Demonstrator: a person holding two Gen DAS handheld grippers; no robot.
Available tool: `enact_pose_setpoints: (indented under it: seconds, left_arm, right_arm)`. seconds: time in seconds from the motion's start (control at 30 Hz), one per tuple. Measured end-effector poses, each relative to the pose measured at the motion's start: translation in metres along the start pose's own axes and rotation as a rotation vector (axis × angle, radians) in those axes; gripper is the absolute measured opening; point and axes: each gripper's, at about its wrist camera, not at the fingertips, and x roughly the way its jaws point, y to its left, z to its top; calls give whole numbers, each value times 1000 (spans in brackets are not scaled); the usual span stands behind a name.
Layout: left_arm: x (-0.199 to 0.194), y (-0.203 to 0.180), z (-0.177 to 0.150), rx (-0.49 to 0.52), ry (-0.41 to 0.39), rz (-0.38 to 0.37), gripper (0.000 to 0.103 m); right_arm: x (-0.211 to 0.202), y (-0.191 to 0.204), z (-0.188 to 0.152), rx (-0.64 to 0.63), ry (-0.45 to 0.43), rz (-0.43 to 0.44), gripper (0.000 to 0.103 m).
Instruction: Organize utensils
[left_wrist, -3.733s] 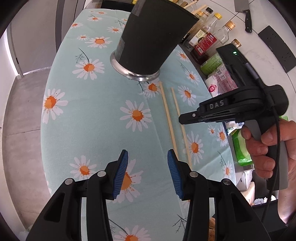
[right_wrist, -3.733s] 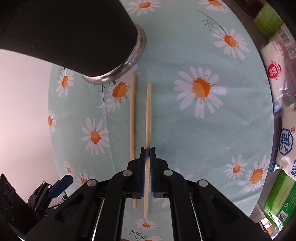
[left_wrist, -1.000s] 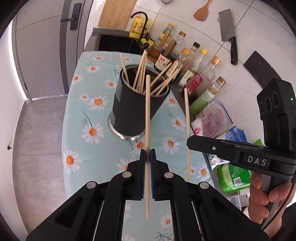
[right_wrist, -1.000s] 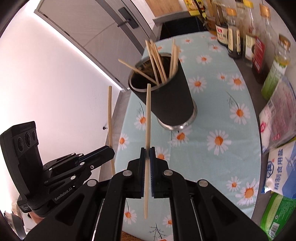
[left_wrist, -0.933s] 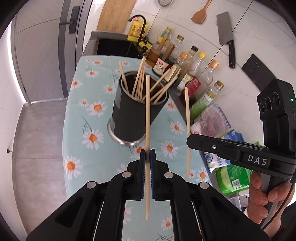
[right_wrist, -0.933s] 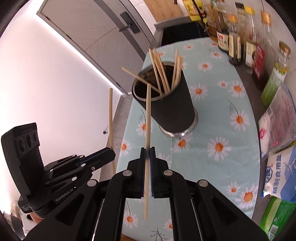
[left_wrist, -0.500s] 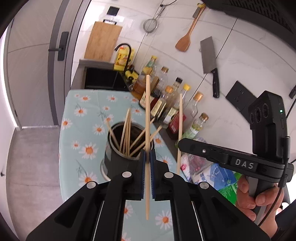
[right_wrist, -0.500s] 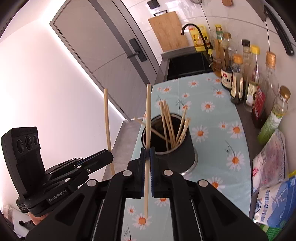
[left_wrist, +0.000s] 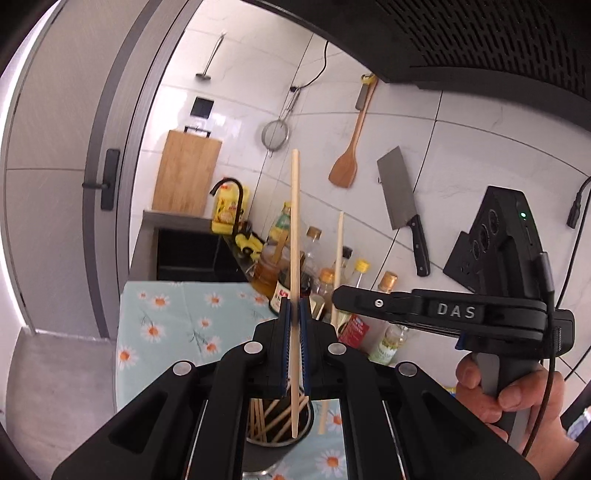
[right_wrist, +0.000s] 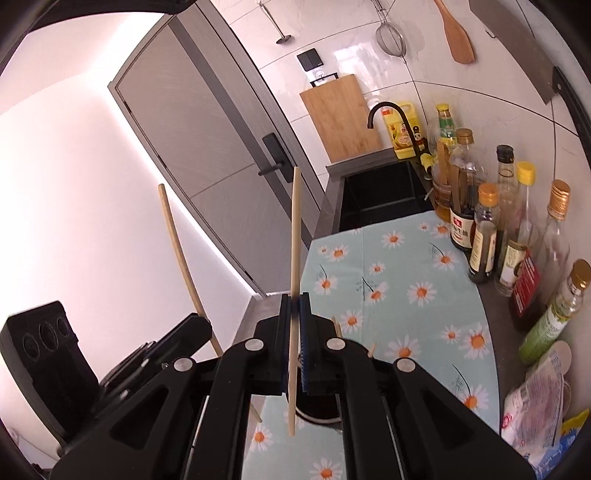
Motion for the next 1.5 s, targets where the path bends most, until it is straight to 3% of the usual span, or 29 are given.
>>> enact_pose_setpoints:
  seconds: [0.23,0.43,0.53,0.6,1.0,1.13,1.27,1.43,1.5]
  left_arm:
    - [15,2,-3,38,-72,-24,4]
    - [24,12,-9,34,-83,0,7]
    - [23,12,-10,45,-82,22,33]
    - [22,14,-9,34,-78,19,34]
    - [2,6,-9,46,-68,38,34]
    - [-10,4,-10,36,-66,66,48]
    - [-27,-1,-13,38,-66,125,50]
    - [-47,-12,-23,48,-27,134,51]
    - [-55,-19,-28,67,-16,149,60]
  right_arm:
    - [3,8,9,-53,-106,-42,6]
    - [11,-1,7,-33,-100,-35,7]
    - [12,-6,6,-13,-104,-43,16]
    - [13,-10,6,8,-92,-22,22]
    - [-7,-7,-3,12,-108,-19,22]
    - [-21,-5,-10,3,-117,-20,31]
    - [-43,-5,-22,-2,-131,-21,37]
    - [-69,-4,-39,-22,-117,-9,48]
    - [-81,-3,-47,-40,-118,-4,52]
